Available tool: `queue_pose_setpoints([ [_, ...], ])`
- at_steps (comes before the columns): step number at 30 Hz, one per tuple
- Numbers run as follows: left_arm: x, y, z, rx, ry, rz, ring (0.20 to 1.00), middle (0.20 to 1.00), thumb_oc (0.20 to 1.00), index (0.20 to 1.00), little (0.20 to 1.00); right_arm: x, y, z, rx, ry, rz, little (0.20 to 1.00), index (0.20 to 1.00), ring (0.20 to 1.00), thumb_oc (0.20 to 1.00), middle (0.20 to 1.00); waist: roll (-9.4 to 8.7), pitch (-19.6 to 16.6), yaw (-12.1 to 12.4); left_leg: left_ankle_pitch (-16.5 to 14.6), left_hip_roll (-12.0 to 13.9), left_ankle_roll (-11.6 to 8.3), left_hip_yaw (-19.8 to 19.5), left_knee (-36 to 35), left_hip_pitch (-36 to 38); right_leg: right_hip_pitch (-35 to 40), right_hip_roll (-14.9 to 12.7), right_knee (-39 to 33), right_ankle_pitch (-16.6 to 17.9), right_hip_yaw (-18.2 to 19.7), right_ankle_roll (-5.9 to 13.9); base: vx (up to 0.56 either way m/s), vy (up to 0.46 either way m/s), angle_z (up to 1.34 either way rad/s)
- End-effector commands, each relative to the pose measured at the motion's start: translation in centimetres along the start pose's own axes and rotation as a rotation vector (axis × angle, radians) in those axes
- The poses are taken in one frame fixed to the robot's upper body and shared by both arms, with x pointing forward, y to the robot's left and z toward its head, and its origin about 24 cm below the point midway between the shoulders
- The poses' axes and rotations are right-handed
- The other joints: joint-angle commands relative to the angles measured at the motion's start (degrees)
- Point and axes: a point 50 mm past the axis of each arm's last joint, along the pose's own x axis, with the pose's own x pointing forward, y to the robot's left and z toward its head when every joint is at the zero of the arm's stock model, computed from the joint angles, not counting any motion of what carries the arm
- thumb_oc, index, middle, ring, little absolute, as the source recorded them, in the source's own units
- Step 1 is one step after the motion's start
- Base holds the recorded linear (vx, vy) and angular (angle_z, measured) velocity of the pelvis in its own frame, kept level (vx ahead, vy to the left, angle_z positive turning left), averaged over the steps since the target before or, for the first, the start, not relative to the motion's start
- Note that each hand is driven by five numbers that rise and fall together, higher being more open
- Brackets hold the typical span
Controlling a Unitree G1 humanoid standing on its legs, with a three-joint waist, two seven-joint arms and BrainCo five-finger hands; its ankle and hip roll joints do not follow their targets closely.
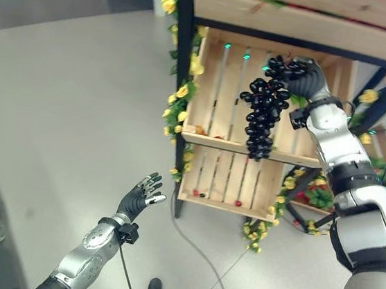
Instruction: Pick up the fruits from the basket on one side to the basket on the other side
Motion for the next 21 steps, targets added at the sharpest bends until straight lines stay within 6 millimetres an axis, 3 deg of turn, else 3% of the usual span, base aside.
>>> queue_pose_setpoints([
  [1,0.4,0.2,2.3,0.006,-0.122,0.010,1.000,1.000,1.000,1.000,1.000,-0.3,-1.3,3.3,0.162,-0.203,-0.045,0.200,0.200,0.200,0.200,0.200,-3.40,0.0,3.6,-6.7,-1.6,-3.18,-1.6,0.0,5.0,4.1,-1.0,-0.8,-2.5,0.6,1.66,0.03,0.008,0.22],
  [2,0.3,0.3,2.3,-0.001,-0.125,0.021,1.000,1.000,1.000,1.000,1.000,-2.0,-0.3,2.7,0.253,-0.235,-0.012,0.200,0.200,0.200,0.200,0.200,-3.04,0.0,3.2,-6.8,-1.7,-3.13,-1.7,0.0,5.2,4.4,-1.1,-1.0,-2.7,0.6,1.69,0.01,0.001,0.09],
  [6,0.3,0.8,2.4,0.010,-0.130,0.045,1.000,1.000,1.000,1.000,1.000,-4.7,0.2,2.2,0.333,-0.272,0.021,0.200,0.200,0.200,0.200,0.200,-2.74,-0.3,2.8,-7.0,-1.9,-3.10,-1.9,0.0,5.4,4.7,-1.3,-1.1,-2.8,0.4,1.77,0.01,0.001,0.10],
  [12,-0.1,1.6,2.2,0.023,-0.122,0.077,1.000,1.000,1.000,1.000,1.000,-7.1,0.4,1.6,0.359,-0.281,0.047,0.200,0.200,0.200,0.200,0.200,-2.53,-0.8,2.3,-7.1,-2.1,-3.04,-1.9,0.0,5.8,4.9,-1.3,-1.3,-2.9,0.4,1.86,0.00,-0.005,-0.02],
  [21,-0.5,1.3,1.7,0.015,-0.110,0.059,1.000,1.000,1.000,1.000,1.000,-6.1,-0.4,0.6,0.360,-0.224,-0.014,0.200,0.200,0.200,0.200,0.200,-2.78,-1.3,2.4,-7.2,-1.8,-3.09,-1.8,0.0,6.0,5.1,-1.2,-1.6,-2.7,0.5,1.77,0.00,-0.013,-0.04],
])
